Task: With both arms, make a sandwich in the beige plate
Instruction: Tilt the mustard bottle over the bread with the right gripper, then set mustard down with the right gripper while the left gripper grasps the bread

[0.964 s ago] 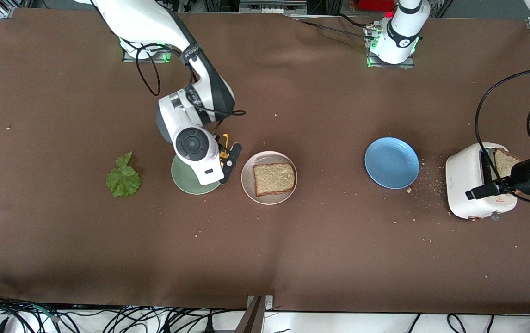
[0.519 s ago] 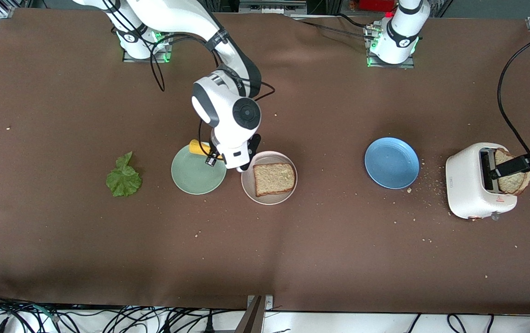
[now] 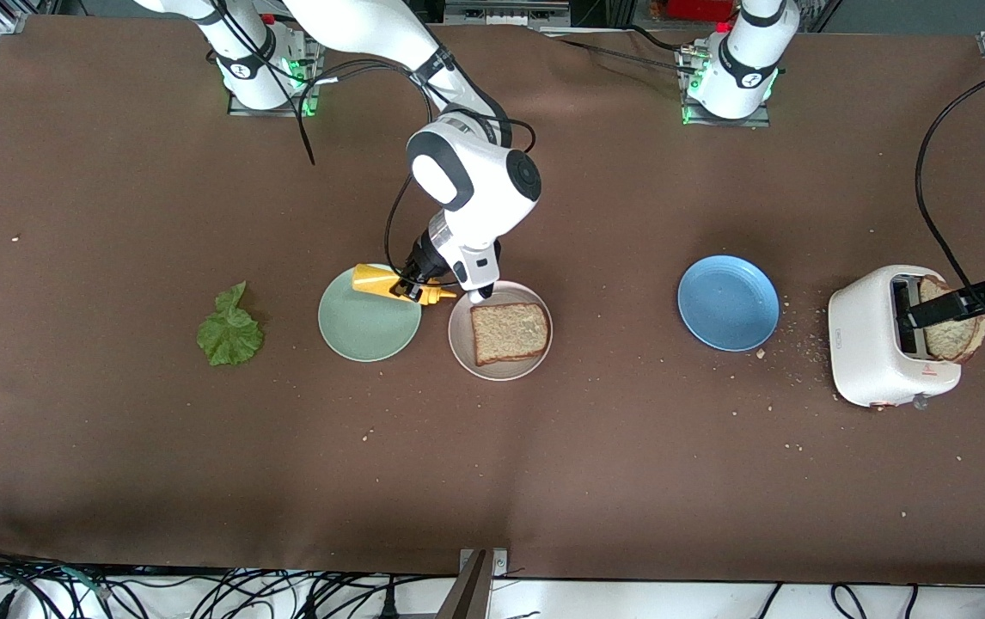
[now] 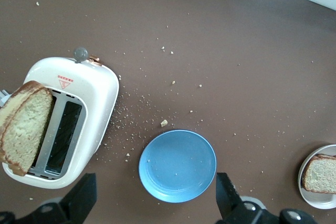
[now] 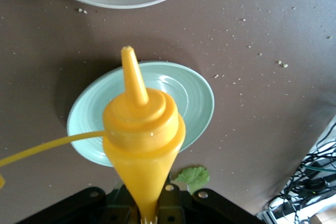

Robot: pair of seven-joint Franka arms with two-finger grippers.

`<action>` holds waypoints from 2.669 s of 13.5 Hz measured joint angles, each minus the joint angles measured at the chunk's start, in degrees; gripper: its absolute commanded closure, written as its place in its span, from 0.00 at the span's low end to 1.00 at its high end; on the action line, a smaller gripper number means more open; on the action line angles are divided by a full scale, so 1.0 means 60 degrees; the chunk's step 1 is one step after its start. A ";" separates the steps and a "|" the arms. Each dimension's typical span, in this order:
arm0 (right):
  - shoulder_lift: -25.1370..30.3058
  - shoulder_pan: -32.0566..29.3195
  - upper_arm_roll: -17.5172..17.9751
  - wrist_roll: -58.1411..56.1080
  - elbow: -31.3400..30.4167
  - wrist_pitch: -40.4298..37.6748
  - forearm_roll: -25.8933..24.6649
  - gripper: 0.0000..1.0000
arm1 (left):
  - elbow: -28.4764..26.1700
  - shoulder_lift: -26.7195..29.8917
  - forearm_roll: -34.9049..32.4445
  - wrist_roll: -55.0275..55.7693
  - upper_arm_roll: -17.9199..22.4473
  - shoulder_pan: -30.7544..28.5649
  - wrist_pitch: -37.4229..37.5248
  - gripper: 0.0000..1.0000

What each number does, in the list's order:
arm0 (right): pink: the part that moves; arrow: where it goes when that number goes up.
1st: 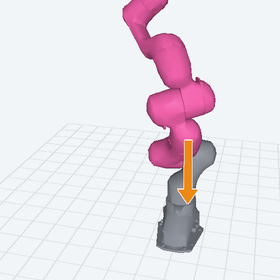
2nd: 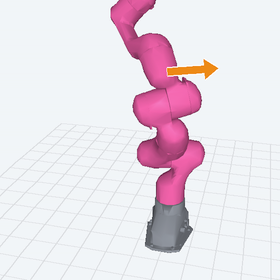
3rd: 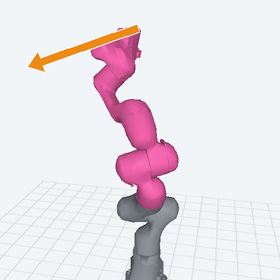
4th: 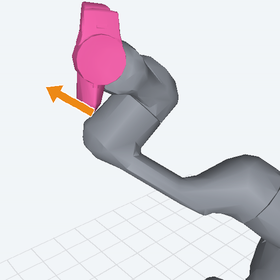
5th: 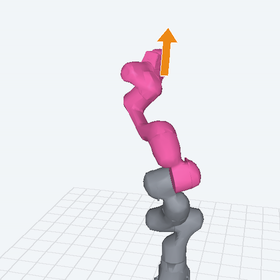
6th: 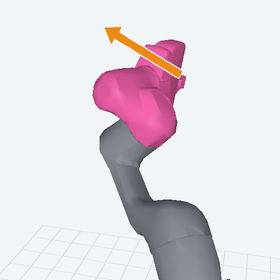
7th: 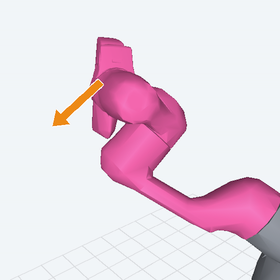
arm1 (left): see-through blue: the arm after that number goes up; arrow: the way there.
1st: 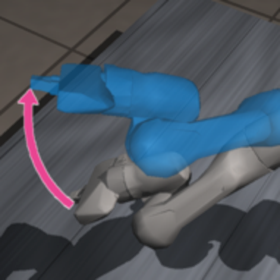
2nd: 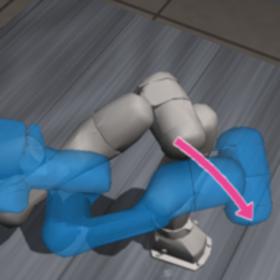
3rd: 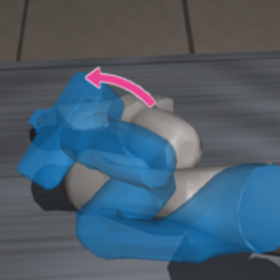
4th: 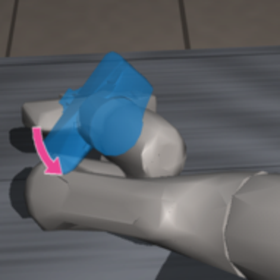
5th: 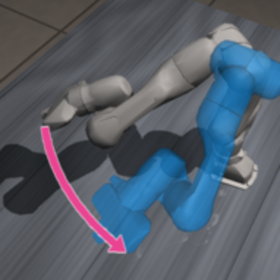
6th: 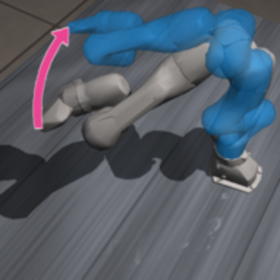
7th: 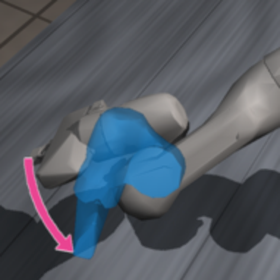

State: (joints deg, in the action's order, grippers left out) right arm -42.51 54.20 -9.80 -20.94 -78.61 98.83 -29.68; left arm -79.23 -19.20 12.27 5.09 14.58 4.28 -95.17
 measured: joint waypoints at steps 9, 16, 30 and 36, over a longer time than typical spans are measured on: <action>-0.0530 0.0542 -0.0166 0.0082 0.0704 -0.0485 -0.0576 0.90 | -0.0022 -0.0153 0.0000 -0.0001 -0.0019 0.0001 0.0000 0.00; 0.0161 -0.1584 -0.0430 -0.1799 0.1055 -0.0615 0.3671 0.90 | -0.0022 -0.0163 -0.0001 -0.0007 -0.0039 0.0006 0.0000 0.00; 0.0487 -0.6039 -0.0359 -1.0810 0.0466 -0.1757 0.9882 0.90 | -0.0044 -0.0233 -0.0003 -0.0007 -0.0050 0.0007 0.0002 0.00; 0.0098 -0.7441 -0.0331 -1.5573 -0.0798 -0.2107 1.2070 0.90 | -0.0060 -0.0382 -0.0109 -0.0249 0.0064 -0.0354 0.0002 0.00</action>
State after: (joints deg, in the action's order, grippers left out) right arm -41.92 9.56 -11.79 -114.38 -83.40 86.18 42.74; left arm -79.59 -21.50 11.62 3.60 14.96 2.15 -95.16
